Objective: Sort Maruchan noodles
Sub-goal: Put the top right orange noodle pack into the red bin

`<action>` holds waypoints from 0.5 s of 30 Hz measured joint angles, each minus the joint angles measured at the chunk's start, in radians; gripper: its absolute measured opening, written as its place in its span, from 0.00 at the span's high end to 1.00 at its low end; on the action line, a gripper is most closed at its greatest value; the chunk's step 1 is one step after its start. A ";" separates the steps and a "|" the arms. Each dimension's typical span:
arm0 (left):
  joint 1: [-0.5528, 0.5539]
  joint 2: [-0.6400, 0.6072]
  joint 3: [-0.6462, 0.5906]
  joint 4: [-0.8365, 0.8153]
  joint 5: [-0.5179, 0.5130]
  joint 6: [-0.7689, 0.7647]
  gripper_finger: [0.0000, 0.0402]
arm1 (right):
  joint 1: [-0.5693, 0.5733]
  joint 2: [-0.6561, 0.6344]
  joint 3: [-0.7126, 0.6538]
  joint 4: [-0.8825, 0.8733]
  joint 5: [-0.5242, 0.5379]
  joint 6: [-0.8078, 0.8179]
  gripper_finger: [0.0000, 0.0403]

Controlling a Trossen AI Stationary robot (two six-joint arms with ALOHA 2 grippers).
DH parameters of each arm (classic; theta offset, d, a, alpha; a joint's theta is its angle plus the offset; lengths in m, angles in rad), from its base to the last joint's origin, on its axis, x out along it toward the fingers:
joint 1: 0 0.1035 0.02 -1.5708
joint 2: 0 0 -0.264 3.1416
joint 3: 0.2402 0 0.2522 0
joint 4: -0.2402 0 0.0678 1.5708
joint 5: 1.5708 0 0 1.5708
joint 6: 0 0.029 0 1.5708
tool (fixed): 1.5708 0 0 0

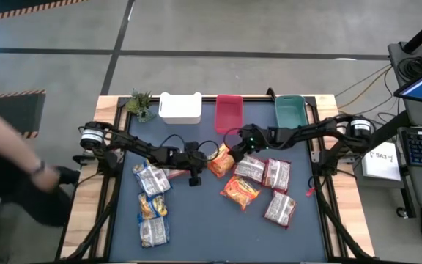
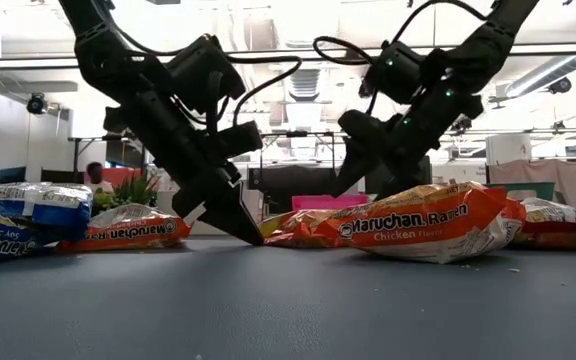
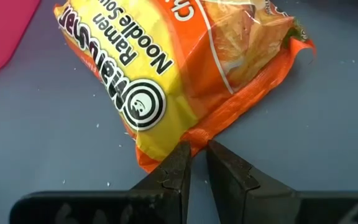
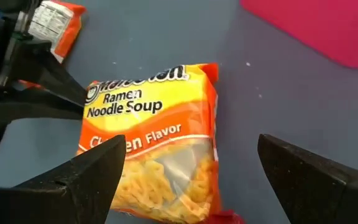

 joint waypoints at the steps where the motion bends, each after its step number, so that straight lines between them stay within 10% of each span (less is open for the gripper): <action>1: 0.001 0.000 -0.001 0.001 0.000 -0.004 0.91 | -0.004 0.008 0.000 0.008 -0.011 0.000 0.13; 15: -0.002 -0.013 0.001 -0.010 0.000 -0.016 0.91 | -0.013 0.180 0.001 0.286 -0.184 0.013 0.13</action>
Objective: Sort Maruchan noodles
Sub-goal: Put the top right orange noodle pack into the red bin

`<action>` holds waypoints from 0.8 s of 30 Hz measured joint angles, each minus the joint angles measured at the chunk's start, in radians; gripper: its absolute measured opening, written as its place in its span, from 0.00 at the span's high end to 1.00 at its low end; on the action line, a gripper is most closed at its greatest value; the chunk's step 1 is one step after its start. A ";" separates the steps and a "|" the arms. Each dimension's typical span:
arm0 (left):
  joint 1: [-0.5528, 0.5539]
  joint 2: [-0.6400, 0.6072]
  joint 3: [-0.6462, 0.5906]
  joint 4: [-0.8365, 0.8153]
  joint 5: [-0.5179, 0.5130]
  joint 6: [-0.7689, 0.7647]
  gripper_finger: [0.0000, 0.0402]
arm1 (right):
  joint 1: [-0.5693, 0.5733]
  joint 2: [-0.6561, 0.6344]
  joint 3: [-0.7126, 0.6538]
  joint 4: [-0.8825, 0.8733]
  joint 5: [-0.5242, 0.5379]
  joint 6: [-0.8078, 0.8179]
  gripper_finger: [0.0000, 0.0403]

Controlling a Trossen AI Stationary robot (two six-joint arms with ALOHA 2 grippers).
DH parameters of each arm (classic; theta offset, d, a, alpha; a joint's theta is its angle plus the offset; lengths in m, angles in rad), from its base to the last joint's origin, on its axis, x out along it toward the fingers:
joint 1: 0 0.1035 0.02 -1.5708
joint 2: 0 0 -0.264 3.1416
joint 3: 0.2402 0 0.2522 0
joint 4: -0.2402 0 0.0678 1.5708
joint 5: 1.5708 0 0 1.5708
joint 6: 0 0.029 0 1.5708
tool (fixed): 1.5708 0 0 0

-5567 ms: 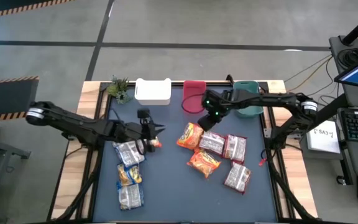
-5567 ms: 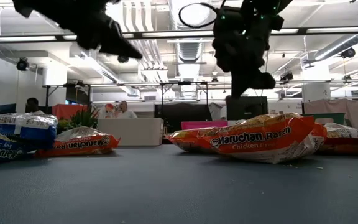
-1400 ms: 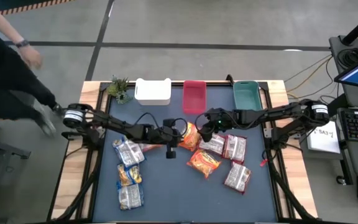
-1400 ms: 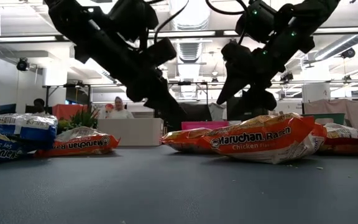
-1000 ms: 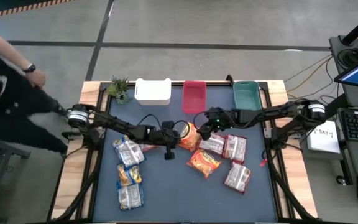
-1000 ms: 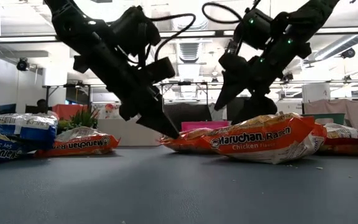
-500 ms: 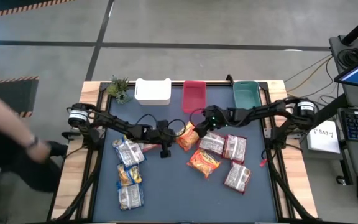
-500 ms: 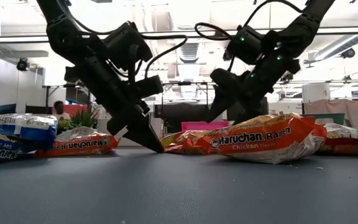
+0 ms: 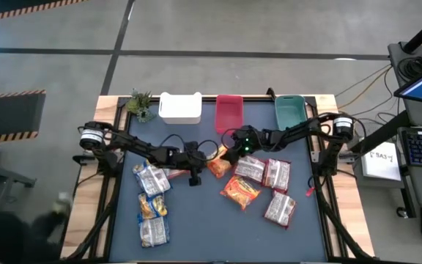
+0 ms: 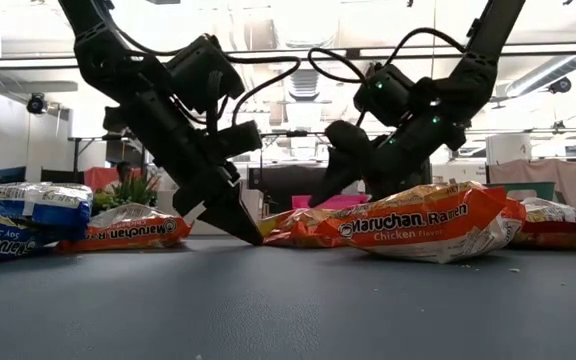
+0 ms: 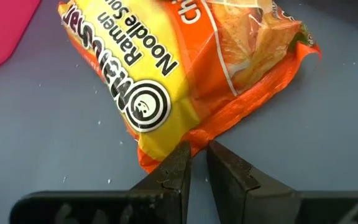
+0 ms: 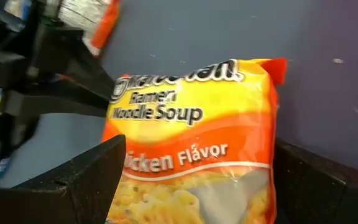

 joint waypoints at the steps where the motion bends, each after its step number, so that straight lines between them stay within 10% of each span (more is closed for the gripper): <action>1: -0.003 -0.008 0.001 -0.001 0.000 -0.002 0.91 | 0.000 0.004 0.000 0.014 -0.009 0.001 0.13; 24: -0.002 0.018 0.006 0.030 0.003 -0.032 0.91 | 0.002 0.008 -0.002 0.110 -0.091 0.024 0.40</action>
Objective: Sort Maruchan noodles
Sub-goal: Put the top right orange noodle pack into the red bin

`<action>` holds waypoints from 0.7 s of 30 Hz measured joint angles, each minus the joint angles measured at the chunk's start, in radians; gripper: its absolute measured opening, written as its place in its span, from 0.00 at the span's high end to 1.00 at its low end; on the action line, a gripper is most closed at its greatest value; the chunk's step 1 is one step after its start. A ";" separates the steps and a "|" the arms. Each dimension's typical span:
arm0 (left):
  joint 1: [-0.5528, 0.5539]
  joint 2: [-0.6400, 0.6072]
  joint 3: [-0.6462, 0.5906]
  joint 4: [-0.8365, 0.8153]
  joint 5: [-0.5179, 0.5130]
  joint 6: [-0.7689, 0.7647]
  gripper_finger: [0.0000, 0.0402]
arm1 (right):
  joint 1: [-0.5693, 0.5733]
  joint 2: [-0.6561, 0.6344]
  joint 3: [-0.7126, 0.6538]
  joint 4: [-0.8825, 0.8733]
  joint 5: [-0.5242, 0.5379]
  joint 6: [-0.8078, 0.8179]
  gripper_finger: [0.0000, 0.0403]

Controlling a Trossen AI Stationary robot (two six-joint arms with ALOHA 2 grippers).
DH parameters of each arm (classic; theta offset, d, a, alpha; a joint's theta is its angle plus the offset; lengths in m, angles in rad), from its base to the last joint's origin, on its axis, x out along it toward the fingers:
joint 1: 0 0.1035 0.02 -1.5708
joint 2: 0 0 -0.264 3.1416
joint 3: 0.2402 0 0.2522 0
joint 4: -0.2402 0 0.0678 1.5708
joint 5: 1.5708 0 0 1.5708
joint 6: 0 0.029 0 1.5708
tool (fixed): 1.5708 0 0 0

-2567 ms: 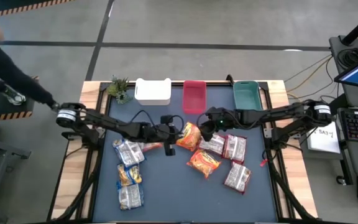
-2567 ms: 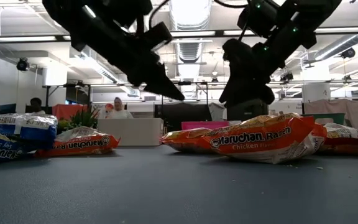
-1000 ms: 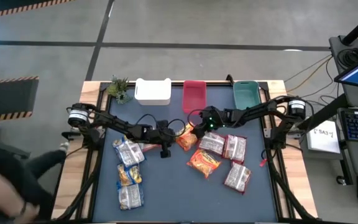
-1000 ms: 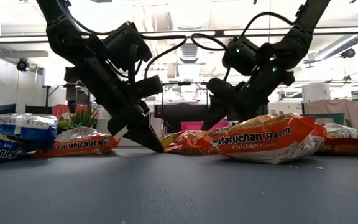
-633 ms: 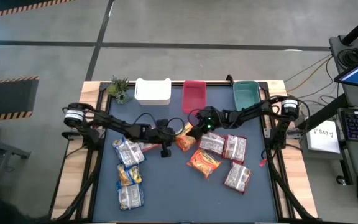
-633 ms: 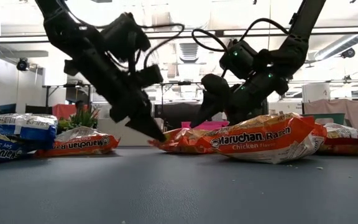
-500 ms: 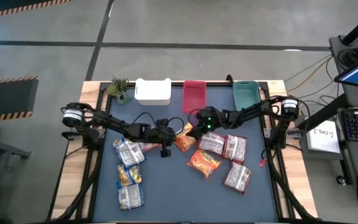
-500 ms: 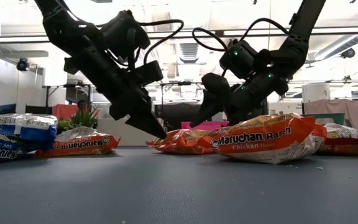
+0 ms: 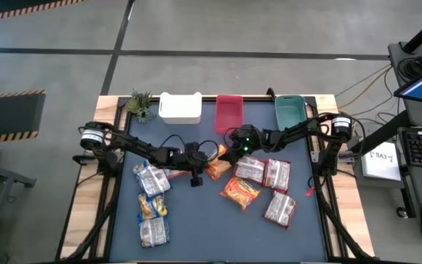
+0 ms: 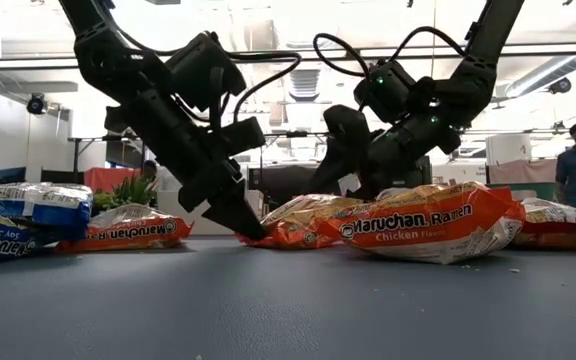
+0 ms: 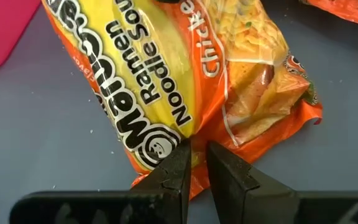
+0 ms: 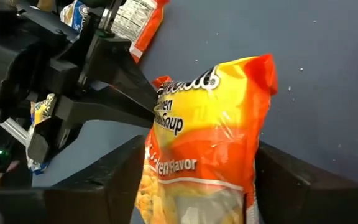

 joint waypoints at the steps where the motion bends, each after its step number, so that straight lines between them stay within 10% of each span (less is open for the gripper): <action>1: 0.000 0.000 0.000 0.000 0.000 0.000 0.91 | 0.000 0.000 0.000 0.000 0.000 0.000 0.42; 21: 0.001 0.003 -0.002 0.010 -0.002 0.000 0.91 | 0.000 0.000 0.000 0.030 -0.025 -0.011 0.67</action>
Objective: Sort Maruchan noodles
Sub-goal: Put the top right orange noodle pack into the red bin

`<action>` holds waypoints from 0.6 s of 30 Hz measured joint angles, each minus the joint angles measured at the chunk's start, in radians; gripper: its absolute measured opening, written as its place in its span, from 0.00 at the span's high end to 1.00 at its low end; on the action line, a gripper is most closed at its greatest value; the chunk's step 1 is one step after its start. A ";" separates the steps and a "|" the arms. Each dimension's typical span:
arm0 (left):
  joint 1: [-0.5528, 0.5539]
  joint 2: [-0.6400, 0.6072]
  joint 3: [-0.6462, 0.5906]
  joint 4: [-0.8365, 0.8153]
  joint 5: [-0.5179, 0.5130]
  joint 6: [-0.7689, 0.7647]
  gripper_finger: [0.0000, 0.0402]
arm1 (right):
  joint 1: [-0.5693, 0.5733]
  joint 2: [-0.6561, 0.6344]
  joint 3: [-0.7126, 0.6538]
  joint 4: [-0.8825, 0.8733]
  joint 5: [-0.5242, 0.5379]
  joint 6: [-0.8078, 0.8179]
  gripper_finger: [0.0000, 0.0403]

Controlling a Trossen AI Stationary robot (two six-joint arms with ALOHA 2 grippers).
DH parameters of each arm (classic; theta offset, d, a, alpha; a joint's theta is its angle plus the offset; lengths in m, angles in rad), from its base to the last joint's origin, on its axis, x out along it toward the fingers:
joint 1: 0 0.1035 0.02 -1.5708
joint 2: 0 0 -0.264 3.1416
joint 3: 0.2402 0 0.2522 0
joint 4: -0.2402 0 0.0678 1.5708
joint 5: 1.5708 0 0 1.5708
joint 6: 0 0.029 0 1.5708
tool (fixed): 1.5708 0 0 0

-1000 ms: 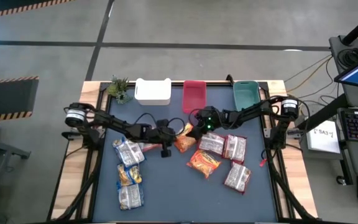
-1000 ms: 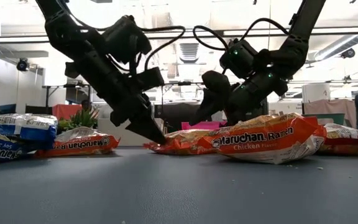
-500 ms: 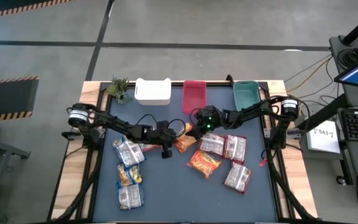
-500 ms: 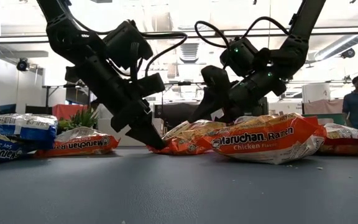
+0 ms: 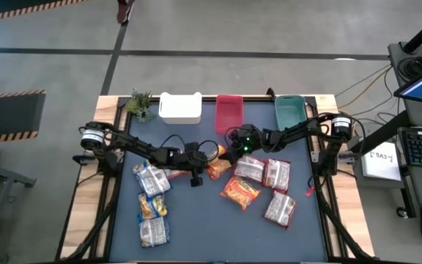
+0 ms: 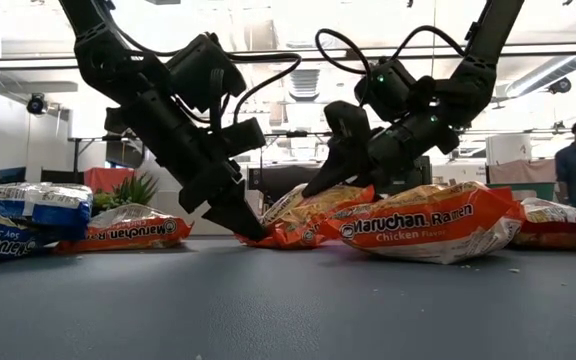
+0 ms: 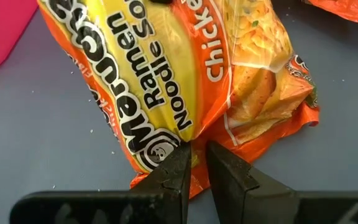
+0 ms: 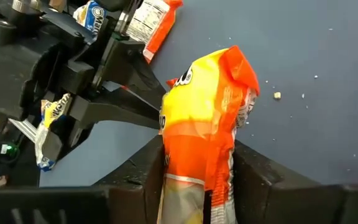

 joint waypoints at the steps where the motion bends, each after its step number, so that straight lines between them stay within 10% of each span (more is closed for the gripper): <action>1: 0.000 0.000 0.000 0.000 0.000 0.000 0.91 | 0.000 0.000 0.000 0.002 -0.001 0.000 0.68; 18: -0.007 -0.125 -0.002 -0.114 -0.029 0.037 0.91 | 0.002 -0.027 0.002 0.021 0.004 -0.035 0.71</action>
